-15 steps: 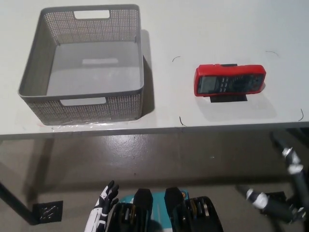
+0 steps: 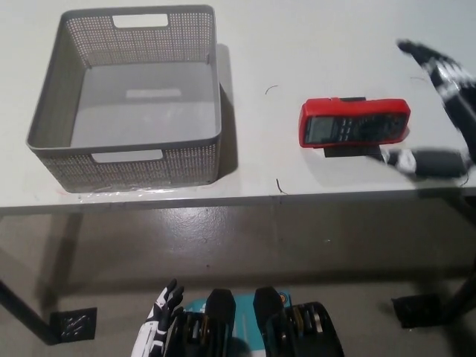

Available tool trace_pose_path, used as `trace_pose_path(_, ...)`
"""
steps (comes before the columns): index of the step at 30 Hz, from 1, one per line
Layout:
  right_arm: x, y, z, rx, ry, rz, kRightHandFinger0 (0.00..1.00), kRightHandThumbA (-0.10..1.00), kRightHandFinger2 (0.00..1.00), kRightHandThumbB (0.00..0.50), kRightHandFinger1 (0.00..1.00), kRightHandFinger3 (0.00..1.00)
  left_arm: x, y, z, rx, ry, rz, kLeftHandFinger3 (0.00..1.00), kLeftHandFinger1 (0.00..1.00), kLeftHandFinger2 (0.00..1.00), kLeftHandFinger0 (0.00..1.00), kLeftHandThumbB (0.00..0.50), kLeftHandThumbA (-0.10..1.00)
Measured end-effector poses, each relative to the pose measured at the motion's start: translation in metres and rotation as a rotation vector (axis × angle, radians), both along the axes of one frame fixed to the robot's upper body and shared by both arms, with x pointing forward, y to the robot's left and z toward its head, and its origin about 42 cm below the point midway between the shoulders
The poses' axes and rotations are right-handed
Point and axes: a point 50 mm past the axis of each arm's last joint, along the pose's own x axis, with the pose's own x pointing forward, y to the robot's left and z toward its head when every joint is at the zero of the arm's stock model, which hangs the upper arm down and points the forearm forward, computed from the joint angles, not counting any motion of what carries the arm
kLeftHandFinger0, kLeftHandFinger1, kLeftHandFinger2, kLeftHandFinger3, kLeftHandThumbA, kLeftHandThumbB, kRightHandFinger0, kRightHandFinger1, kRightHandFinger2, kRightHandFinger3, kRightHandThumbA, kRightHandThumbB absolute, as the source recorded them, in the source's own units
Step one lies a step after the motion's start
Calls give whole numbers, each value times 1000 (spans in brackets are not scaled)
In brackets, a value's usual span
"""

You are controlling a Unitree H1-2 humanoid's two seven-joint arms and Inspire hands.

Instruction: Use the right hand to pick up a multimeter on the right side and put it into a container on the left side

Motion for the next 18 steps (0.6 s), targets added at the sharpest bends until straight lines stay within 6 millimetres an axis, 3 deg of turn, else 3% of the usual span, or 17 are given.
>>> trace_pose_path(8, 91, 35, 28, -204, 238, -63, 1000, 1000, 1000, 500, 1000, 1000, -3, 5, -2, 13, 7, 0, 1000, 1000, 1000, 1000, 272, 1000)
trace_pose_path(13, 139, 44, 27, -308, 425, -154, 1000, 1000, 1000, 495, 1000, 1000, -4, 8, -2, 20, 9, -1, 1000, 1000, 1000, 1000, 269, 1000)
trace_pose_path(16, 159, 47, 20, -356, 534, -201, 1000, 1000, 1000, 451, 1000, 1000, -4, 8, -2, 21, 9, -1, 1000, 1000, 1000, 1000, 272, 1000)
trace_pose_path(18, 173, 48, 9, -400, 625, -232, 1000, 1000, 1000, 468, 1000, 1000, -4, 8, -2, 21, 10, -1, 1000, 1000, 1000, 1000, 269, 1000)
